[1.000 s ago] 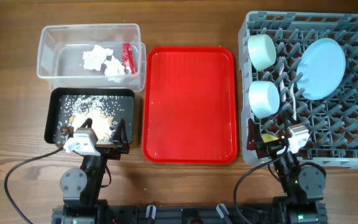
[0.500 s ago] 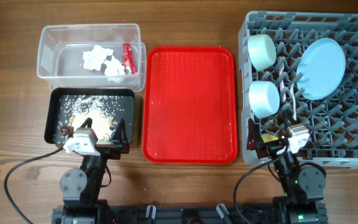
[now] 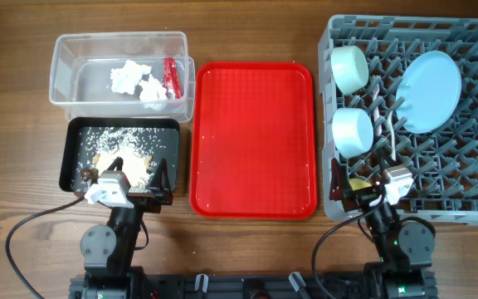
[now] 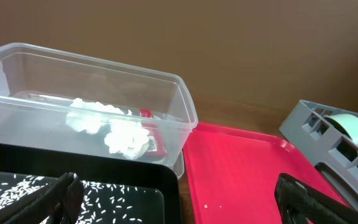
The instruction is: Sort waste into correct bins and load items into the dishwasher rack
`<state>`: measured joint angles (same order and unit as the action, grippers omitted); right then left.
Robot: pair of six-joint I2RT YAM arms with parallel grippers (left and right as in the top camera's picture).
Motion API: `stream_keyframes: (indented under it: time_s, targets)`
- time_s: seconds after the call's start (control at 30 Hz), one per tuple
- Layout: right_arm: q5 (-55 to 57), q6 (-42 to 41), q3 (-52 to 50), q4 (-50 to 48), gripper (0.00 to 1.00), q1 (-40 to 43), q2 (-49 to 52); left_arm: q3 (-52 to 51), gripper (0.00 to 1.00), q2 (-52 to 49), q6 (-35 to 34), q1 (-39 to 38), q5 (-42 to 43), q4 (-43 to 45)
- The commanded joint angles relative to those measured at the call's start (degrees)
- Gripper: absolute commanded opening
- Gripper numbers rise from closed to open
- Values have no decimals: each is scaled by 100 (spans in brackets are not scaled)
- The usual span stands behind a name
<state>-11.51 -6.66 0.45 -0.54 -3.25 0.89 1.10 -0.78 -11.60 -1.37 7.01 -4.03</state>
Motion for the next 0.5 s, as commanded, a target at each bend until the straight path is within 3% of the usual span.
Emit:
stream_keyframes:
  time_s: [0.0,0.47]
  targets:
    - [74,-96,-15,-35,100,-33,-61,-74,100,61,90,52,66,39]
    - [74,-94,-15,-35,100,-33,-61,-74,100,61,90,52,66,39]
